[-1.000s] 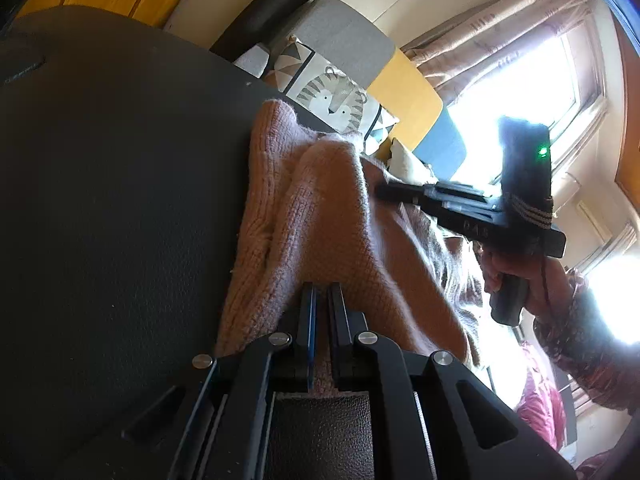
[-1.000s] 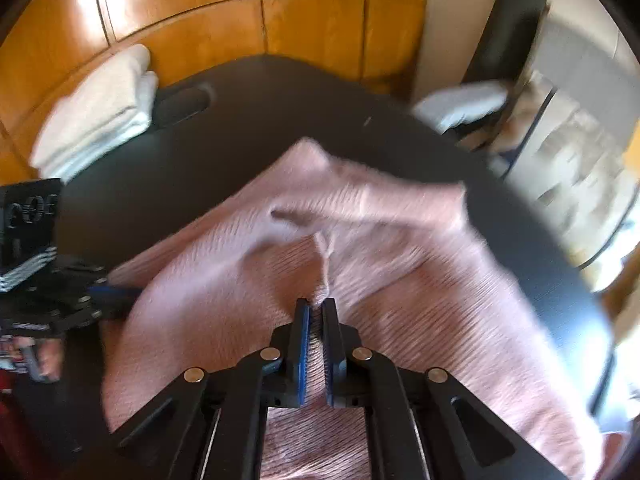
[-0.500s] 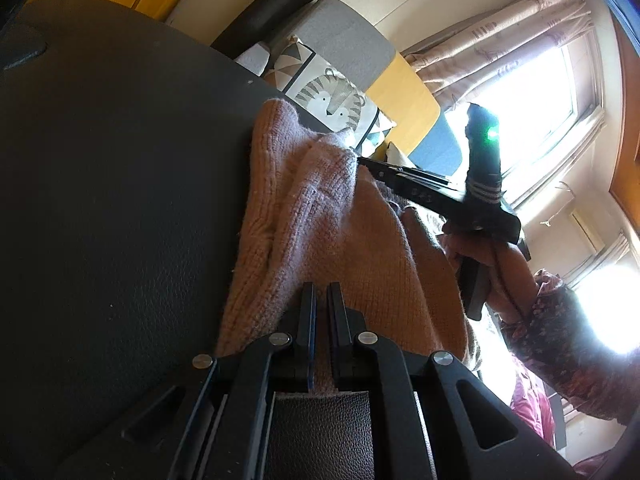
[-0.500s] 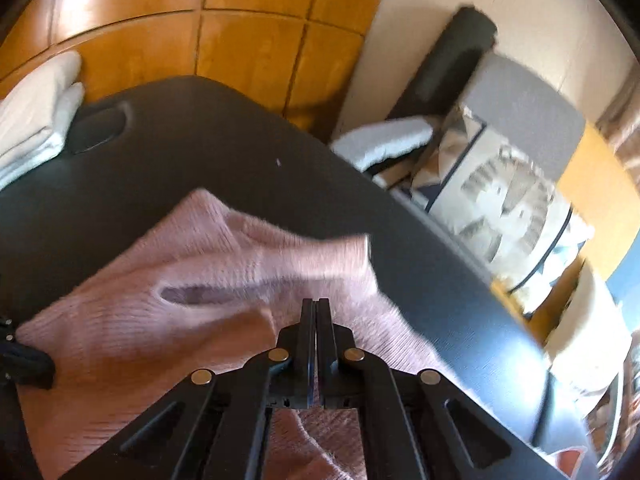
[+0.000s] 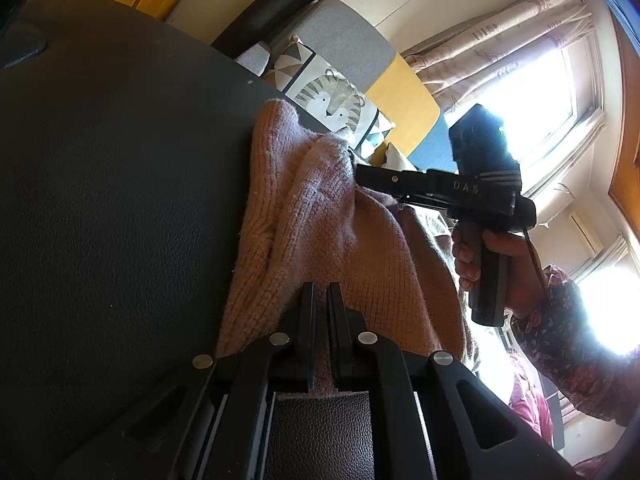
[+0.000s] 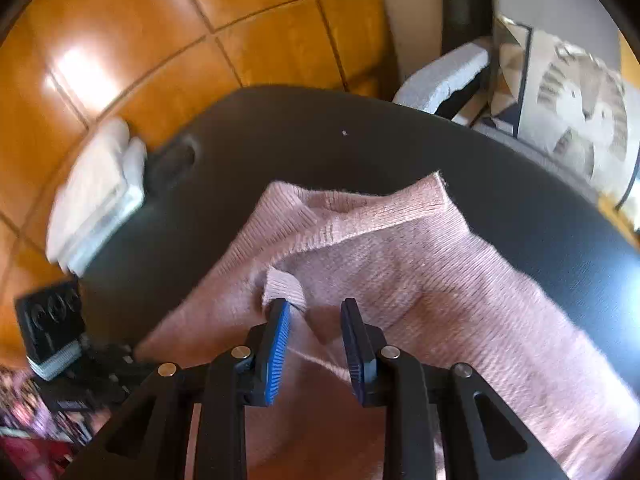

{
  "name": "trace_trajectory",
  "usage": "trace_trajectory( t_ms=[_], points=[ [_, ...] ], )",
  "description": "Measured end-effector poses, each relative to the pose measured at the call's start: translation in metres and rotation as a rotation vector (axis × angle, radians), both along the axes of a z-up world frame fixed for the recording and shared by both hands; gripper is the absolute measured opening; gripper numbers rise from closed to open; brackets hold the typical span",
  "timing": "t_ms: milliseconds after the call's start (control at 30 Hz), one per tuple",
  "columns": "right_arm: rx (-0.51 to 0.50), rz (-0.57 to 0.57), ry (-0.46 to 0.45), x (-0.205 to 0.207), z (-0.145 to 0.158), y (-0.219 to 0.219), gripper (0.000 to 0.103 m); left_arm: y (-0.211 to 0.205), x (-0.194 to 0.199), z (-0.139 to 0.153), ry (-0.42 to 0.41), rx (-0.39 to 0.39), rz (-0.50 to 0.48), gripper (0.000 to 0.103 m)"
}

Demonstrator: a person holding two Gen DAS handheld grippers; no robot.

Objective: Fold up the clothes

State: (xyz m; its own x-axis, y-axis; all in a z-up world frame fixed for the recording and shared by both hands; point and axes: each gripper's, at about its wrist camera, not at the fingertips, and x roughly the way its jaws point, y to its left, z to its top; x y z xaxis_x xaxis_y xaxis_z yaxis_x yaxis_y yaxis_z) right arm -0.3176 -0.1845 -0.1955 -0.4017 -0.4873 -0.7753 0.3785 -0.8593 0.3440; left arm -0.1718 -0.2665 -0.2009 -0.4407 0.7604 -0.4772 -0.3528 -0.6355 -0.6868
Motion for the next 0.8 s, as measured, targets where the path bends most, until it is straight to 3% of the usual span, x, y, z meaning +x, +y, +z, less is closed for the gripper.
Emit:
trace_trajectory(
  t_ms=[100, 567, 633, 667, 800],
  points=[
    [-0.036, 0.001, -0.048, -0.005, -0.006, 0.002, 0.026, 0.000, -0.001, 0.000, -0.001, 0.004, 0.000, 0.008],
    [0.112, 0.056, -0.039, -0.010, -0.006, -0.009, 0.028, -0.005, -0.003, 0.001, -0.003, 0.016, -0.004, 0.008],
    [0.138, 0.073, -0.009, -0.007, -0.008, -0.016, 0.010, -0.006, -0.003, 0.001, -0.004, 0.019, -0.005, 0.008],
    [0.164, 0.076, -0.003, -0.007, -0.008, -0.020, 0.006, -0.007, -0.002, 0.001, -0.004, 0.019, -0.005, 0.008],
    [0.284, 0.032, 0.096, -0.013, 0.004, -0.039, 0.003, -0.009, -0.001, 0.000, -0.006, 0.025, -0.006, 0.008]
  ],
)
